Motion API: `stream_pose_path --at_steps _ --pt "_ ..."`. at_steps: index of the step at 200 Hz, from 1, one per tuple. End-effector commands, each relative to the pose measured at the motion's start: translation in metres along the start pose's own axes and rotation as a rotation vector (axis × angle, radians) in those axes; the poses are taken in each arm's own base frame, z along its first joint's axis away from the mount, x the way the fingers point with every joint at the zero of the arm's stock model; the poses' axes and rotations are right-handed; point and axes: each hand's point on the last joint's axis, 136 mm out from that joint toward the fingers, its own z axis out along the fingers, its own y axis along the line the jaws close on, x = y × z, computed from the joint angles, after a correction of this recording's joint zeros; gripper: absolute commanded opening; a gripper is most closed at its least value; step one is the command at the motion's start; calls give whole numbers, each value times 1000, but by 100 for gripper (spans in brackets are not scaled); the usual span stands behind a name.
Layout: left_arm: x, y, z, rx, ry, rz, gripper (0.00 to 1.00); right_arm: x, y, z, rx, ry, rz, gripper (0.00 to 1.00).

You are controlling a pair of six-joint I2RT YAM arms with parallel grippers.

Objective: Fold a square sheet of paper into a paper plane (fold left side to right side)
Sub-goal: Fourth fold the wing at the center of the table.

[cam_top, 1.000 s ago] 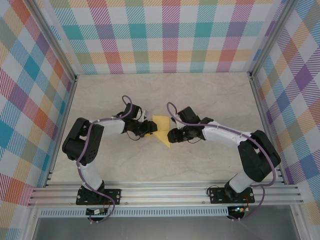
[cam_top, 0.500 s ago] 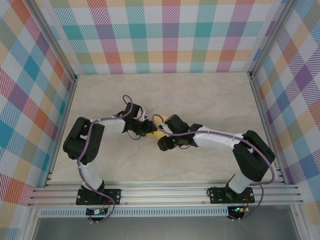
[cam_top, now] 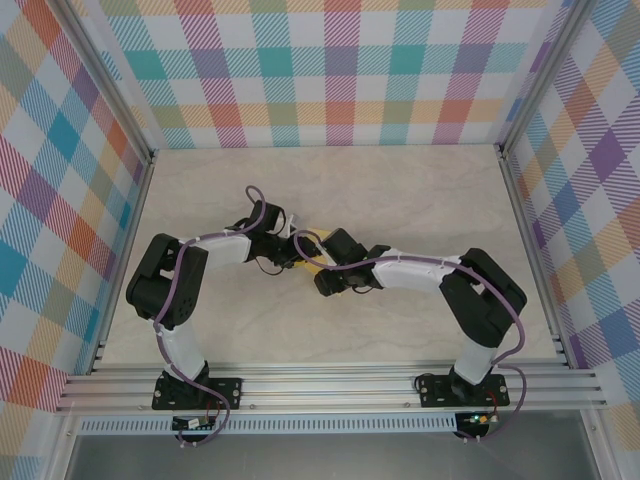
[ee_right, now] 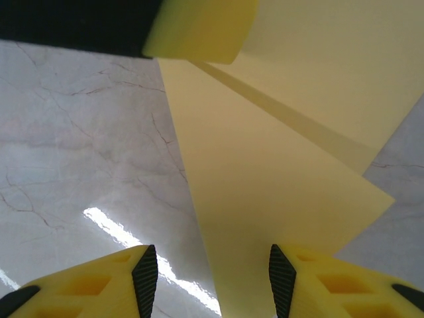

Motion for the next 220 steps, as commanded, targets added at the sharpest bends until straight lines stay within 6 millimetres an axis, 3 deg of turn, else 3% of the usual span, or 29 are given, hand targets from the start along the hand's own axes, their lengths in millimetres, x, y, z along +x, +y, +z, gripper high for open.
stream_pose_path --at_steps 1,133,220 --pt "-2 -24 -6 45 6 15 34 -10 0 3 19 -23 -31 50" --pt "-11 -29 1 61 16 -43 35 0 -13 16 115 -12 -43 47" --pt "-16 -31 -7 48 3 -32 39 11 -13 20 98 5 -29 27"
